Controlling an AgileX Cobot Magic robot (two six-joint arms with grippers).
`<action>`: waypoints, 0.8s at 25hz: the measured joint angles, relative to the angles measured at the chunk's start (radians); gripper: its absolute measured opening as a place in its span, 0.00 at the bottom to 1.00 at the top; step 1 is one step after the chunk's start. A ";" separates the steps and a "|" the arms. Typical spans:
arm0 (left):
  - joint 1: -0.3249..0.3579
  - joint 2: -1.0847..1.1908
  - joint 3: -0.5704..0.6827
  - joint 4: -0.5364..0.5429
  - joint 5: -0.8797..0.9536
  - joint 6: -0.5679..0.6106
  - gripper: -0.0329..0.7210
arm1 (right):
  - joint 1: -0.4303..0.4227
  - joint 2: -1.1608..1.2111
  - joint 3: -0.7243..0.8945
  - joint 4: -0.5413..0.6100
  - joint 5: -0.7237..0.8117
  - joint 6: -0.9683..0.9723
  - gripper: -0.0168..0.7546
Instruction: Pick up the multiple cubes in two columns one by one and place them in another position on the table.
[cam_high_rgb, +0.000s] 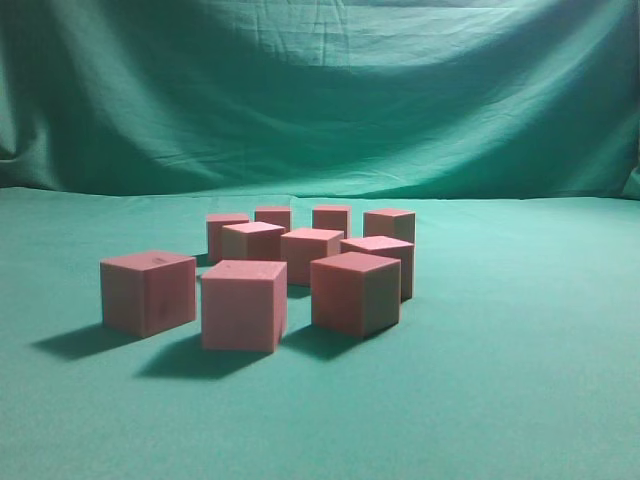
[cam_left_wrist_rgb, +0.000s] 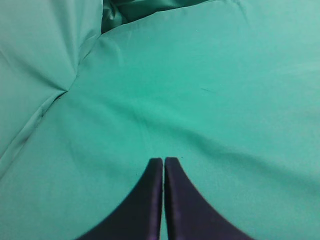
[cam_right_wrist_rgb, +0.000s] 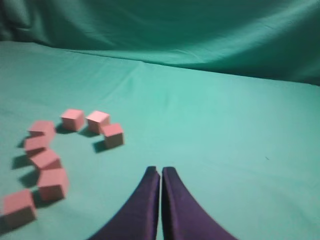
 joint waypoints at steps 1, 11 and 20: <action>0.000 0.000 0.000 0.000 0.000 0.000 0.04 | -0.027 -0.032 0.035 0.000 -0.002 0.000 0.02; 0.000 0.000 0.000 0.000 0.000 0.000 0.04 | -0.213 -0.163 0.177 0.002 0.021 0.000 0.02; 0.000 0.000 0.000 0.000 0.000 0.000 0.04 | -0.245 -0.163 0.179 0.002 0.063 -0.017 0.02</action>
